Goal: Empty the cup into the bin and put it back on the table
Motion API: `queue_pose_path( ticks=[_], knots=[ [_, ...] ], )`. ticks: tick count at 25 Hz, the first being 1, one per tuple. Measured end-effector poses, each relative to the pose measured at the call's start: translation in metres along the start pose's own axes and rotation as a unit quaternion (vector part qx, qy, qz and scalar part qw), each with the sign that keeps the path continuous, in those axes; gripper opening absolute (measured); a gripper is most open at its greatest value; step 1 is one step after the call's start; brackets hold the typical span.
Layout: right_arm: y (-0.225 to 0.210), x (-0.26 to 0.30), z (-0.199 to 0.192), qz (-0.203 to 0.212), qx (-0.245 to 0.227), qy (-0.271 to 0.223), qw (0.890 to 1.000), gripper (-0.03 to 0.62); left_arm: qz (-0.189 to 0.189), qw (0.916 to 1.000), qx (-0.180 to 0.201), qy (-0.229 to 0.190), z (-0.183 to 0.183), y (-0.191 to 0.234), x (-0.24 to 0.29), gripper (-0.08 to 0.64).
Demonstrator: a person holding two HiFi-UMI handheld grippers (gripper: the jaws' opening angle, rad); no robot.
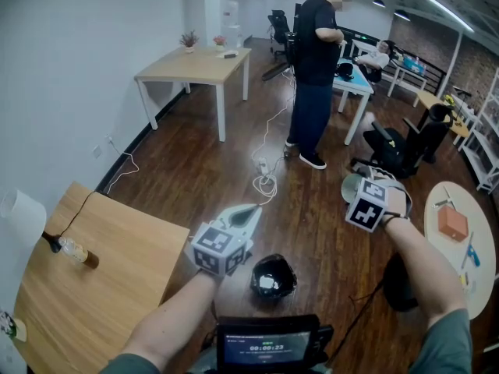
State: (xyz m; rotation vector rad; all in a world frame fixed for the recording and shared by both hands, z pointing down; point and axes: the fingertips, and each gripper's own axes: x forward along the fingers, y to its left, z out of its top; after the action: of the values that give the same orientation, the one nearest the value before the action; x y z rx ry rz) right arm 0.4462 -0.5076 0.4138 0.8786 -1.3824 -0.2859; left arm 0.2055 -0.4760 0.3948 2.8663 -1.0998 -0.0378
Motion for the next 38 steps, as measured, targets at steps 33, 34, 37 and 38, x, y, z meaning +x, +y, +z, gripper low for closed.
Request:
queue_pose_path(
  ticks=[33, 34, 37, 38],
  knots=[
    [-0.012, -0.004, 0.018, -0.025, -0.161, 0.089, 0.983, 0.400, 0.015, 0.9998, -0.010, 0.002, -0.011, 0.011, -0.012, -0.008],
    [-0.013, -0.005, 0.019, -0.026, -0.165, 0.091, 0.982, 0.400, 0.016, 0.9998, -0.008, 0.002, -0.012, 0.011, -0.011, -0.008],
    [-0.018, -0.006, 0.021, -0.027, -0.171, 0.096, 0.980, 0.400, 0.021, 0.9998, 0.001, 0.005, -0.013, 0.012, -0.010, -0.008],
    [-0.019, -0.007, 0.021, -0.028, -0.173, 0.097, 0.980, 0.400, 0.021, 0.9998, 0.000, 0.005, -0.013, 0.012, -0.010, -0.008]
  ],
)
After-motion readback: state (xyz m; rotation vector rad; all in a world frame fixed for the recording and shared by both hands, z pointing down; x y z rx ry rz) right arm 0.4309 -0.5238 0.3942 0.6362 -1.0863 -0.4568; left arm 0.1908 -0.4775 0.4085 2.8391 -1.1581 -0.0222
